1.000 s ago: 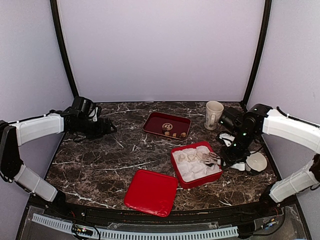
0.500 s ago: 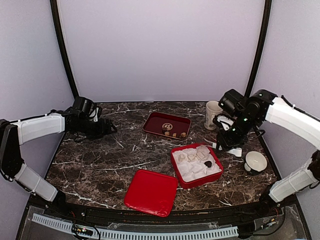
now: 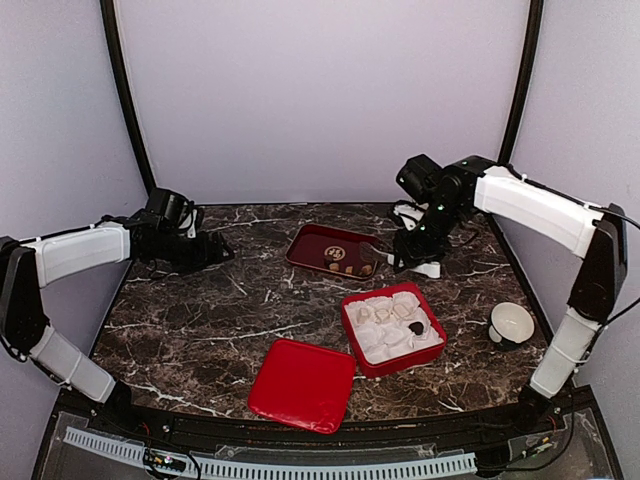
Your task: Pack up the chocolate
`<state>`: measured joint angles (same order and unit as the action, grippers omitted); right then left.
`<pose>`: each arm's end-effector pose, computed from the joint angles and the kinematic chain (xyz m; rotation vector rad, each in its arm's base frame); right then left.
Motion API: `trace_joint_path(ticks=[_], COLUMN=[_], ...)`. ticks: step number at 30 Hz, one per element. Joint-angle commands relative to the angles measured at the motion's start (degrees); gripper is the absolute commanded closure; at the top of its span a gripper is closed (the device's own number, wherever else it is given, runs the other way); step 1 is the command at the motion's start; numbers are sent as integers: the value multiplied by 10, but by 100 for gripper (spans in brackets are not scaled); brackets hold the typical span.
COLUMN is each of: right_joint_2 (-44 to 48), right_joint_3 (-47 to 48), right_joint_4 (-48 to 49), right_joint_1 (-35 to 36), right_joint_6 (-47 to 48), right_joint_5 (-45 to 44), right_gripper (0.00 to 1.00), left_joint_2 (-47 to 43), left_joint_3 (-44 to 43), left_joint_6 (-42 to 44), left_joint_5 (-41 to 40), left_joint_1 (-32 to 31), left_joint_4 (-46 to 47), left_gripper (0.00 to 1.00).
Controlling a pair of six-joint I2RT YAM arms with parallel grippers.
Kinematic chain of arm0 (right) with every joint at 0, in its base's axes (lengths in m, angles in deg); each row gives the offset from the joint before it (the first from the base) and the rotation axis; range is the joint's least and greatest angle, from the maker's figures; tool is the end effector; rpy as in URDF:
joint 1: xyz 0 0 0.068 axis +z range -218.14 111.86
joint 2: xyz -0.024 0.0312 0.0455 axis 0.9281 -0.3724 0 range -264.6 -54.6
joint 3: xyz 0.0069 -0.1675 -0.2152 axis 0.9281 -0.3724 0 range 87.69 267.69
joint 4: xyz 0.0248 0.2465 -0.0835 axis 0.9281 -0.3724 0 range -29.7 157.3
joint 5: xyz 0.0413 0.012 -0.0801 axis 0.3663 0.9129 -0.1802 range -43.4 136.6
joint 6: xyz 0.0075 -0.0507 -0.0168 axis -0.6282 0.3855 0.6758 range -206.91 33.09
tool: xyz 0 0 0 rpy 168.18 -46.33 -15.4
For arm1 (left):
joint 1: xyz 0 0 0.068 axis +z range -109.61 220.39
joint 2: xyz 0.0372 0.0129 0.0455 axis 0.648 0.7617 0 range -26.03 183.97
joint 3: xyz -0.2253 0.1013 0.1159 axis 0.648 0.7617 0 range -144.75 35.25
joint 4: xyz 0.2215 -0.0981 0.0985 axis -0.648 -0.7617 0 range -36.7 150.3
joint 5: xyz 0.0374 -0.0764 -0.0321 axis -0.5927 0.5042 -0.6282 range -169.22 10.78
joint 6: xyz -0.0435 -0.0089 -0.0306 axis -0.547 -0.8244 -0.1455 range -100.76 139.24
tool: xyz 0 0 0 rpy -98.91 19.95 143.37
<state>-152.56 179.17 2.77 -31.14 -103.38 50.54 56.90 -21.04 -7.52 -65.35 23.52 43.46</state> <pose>0.2719 0.2081 0.3033 -0.5259 2.8119 0.3032 0.2963 -0.0988 0.2446 -0.0817 2.3959 -0.6526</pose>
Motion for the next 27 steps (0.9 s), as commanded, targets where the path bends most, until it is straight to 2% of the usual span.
trace_joint_path(ticks=[1,15,27], right_joint_2=[-56,-225,-305], right_joint_3=[61,214,273], right_joint_4=[40,42,25], right_joint_1=[-12,-13,-1], right_joint_6=[34,67,79], right_joint_5=[19,54,34], right_gripper=[59,59,58], left_joint_2=[7,43,67], left_joint_3=[-17,-36,-49], left_joint_6=[-1,-5,0], left_joint_5=[-12,-15,-10], left_joint_1=[1,2,2], left_joint_4=[-14,-7,-4], left_gripper=[11,12,11])
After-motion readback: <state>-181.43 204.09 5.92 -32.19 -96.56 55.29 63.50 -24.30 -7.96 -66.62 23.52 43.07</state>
